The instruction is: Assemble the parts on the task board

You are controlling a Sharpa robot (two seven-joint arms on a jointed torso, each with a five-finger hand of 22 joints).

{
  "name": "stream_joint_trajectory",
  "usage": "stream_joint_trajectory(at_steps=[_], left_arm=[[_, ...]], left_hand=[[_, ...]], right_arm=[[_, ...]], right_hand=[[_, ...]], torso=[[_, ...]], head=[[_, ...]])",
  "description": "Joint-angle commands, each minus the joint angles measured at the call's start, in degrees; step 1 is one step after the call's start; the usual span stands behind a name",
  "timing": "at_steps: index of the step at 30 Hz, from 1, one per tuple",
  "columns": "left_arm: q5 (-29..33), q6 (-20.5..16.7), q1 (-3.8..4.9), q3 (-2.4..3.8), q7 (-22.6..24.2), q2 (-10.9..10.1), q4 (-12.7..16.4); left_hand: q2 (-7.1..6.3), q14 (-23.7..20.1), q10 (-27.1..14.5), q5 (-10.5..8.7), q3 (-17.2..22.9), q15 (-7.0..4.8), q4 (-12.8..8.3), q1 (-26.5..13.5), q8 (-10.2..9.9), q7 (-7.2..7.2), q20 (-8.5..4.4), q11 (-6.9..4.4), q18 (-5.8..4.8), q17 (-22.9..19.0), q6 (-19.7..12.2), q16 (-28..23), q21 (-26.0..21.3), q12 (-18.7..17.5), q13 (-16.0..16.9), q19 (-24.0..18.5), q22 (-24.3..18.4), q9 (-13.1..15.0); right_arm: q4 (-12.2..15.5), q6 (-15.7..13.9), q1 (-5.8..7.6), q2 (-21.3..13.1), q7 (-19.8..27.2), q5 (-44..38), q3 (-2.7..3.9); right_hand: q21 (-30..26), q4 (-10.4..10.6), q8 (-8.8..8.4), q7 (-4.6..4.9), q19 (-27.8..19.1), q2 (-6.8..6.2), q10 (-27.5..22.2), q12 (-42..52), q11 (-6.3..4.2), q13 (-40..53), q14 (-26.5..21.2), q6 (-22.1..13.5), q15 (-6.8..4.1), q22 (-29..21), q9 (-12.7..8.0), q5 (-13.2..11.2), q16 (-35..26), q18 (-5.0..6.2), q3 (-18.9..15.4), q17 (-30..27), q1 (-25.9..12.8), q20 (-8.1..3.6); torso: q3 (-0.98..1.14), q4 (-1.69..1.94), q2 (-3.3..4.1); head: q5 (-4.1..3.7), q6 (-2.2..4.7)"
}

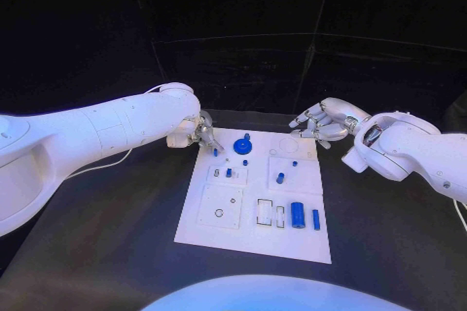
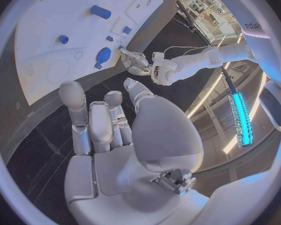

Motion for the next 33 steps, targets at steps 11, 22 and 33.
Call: stream_joint_trajectory(at_steps=[11,22,33], left_arm=[[-0.36,-0.84,0.02,0.03,0.45,0.37,-0.19],[-0.29,-2.23,-0.02,0.04,2.55,0.09,0.32],[1.73,-7.19,0.02,0.04,2.91,-4.18,5.82]], left_hand=[[2.68,5.97,0.29,-0.15,3.43,-0.49,-3.84,5.07,0.3,-0.3,-0.16,-0.31,-0.44,15.09,0.14,0.19,0.23,0.08,-0.28,0.39,0.18,-0.06],[4.74,5.97,-0.11,-0.03,14.05,-0.84,-12.39,13.35,0.1,-0.6,-0.58,-0.71,-0.46,15.09,-1.18,0.19,0.1,-1.08,-0.92,0.36,0.28,-0.25],[-2.63,5.97,1.76,0.14,38.62,-0.42,-17.61,-0.3,4.25,-0.28,-0.09,-0.45,-0.37,15.09,-1.7,0.19,-0.3,-0.65,-1.38,0.53,0.54,1.19]], right_arm=[[-0.05,0.65,0.1,0.28,0.25,0.16,0.04],[-0.17,0.98,0.1,0.35,0.14,0.16,0.04],[-0.41,1.34,0.1,0.4,0.04,0.16,0.04]], right_hand=[[-0.29,0.05,0.27,0.1,-0.41,-0.11,-0.53,-0.1,-0.07,-0.05,0.35,-0.47,-0.15,-0.06,-0.09,-0.18,-0.28,0.93,0.25,0.02,-0.11,-0.15],[-0.37,0.09,0.34,0.11,-0.4,-0.05,-0.52,-0.06,-0.05,-0.04,0.36,-0.47,-0.14,-0.12,-0.07,-0.09,-0.35,0.94,0.33,0.0,-0.11,-0.14],[-0.37,0.09,0.34,0.11,-0.4,-0.05,-0.52,-0.06,-0.05,-0.04,0.36,-0.47,-0.14,-0.12,-0.07,-0.09,-0.35,0.94,0.33,0.0,-0.11,-0.14]], torso=[[0.01,-0.02,0.02],[0.02,0.06,-0.07],[0.07,0.24,-0.16]], head=[[-0.02,-0.3],[-0.07,-0.42],[-0.05,-0.43]])
